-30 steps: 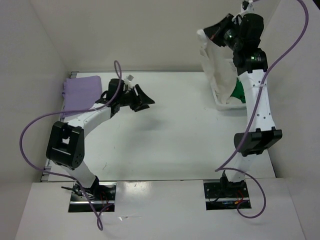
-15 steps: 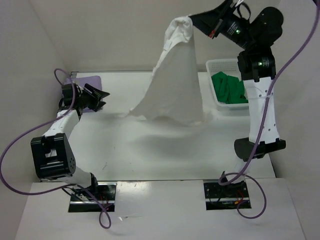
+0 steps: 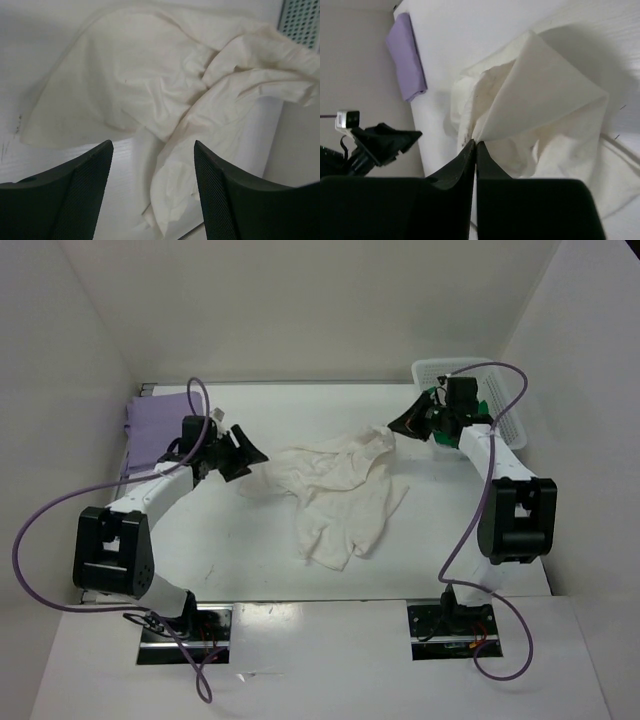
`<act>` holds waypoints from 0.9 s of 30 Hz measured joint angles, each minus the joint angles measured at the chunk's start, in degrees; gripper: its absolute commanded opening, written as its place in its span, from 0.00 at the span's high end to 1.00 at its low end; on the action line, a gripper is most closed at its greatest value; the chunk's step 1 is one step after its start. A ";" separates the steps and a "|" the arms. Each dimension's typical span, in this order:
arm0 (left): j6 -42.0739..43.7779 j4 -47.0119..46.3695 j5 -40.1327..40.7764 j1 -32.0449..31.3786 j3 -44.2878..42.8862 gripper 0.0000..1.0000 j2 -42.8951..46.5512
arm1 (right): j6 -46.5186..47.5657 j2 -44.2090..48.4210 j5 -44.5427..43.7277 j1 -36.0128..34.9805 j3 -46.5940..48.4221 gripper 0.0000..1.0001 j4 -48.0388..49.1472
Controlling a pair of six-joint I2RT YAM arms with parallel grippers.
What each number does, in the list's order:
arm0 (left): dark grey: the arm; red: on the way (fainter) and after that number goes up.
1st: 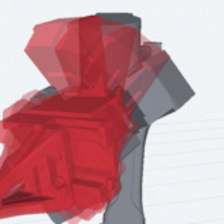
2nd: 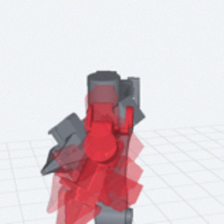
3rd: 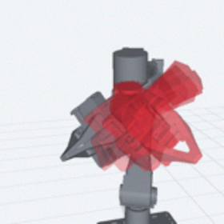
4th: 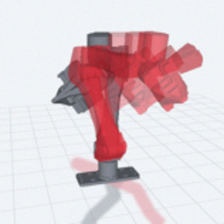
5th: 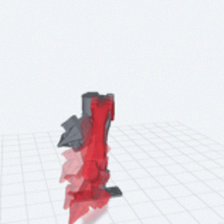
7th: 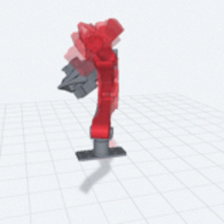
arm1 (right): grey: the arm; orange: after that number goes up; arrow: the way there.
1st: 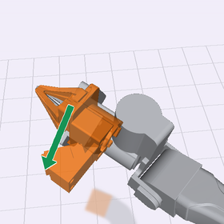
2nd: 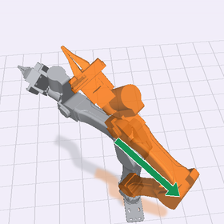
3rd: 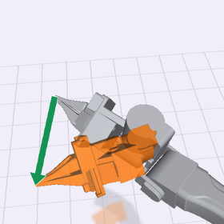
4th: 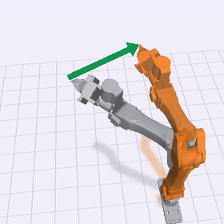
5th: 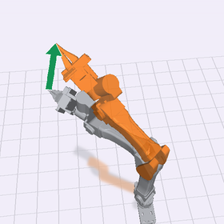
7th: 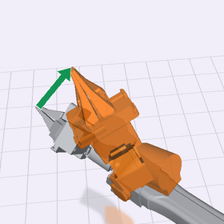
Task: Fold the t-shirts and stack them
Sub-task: Move the tshirt to the center of the board, then flatten out the tshirt
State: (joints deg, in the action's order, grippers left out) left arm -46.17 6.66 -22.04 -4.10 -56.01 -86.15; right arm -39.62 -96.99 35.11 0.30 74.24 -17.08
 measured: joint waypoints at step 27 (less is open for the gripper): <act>1.95 -1.11 4.42 -3.17 5.20 0.31 -10.47 | 11.85 -0.37 -17.31 -47.54 -1.75 0.32 -15.80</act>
State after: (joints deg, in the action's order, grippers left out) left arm -44.23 5.54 -17.63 -7.27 -50.81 -96.62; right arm -27.77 -97.36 17.80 -47.24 72.49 -32.88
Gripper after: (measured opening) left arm 0.726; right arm 0.641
